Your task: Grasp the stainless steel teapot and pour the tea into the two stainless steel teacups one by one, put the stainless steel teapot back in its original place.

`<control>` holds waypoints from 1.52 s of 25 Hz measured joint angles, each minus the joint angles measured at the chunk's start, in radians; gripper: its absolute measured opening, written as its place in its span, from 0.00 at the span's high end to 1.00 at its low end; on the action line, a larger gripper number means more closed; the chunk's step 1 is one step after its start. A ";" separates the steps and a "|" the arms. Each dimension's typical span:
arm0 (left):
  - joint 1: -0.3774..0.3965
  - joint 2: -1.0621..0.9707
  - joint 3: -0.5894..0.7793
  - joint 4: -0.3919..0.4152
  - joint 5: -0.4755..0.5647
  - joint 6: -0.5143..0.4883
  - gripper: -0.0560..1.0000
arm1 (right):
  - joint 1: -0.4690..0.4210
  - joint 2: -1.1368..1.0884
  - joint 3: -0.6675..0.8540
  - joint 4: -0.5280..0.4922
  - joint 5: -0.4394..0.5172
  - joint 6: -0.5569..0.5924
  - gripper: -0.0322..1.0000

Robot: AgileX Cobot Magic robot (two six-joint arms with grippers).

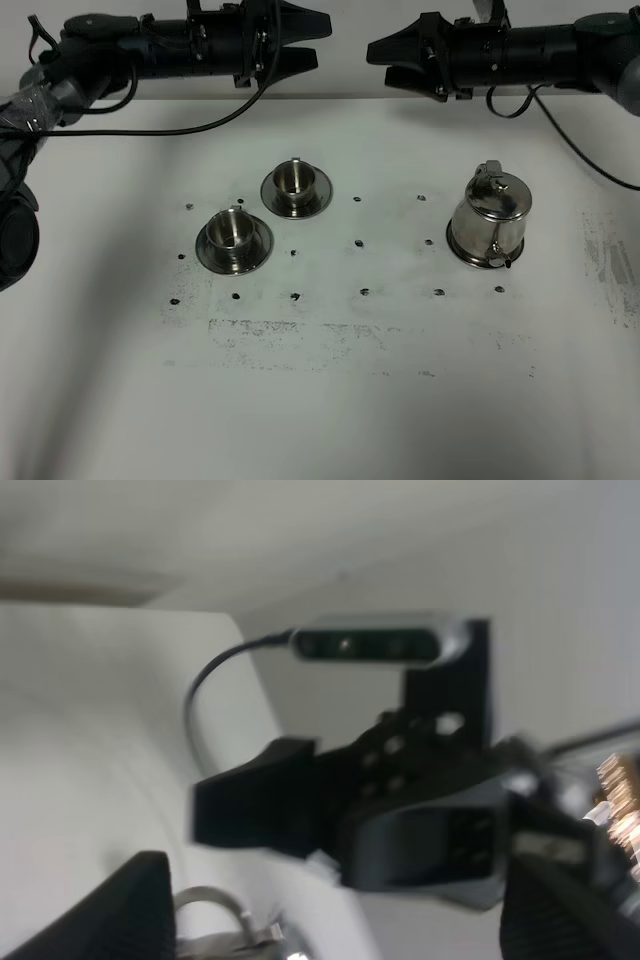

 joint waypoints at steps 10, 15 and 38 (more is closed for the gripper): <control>-0.009 -0.113 -0.106 0.802 0.048 -0.221 0.34 | -0.005 -0.025 -0.234 -0.501 0.104 0.223 0.45; -0.029 -0.354 0.108 0.957 -0.010 -0.228 0.34 | 0.007 -0.124 -0.238 -0.747 0.115 0.325 0.46; -0.030 -1.760 1.412 1.537 -0.306 -0.601 0.41 | 0.233 -0.703 0.376 -1.087 -0.153 0.356 0.46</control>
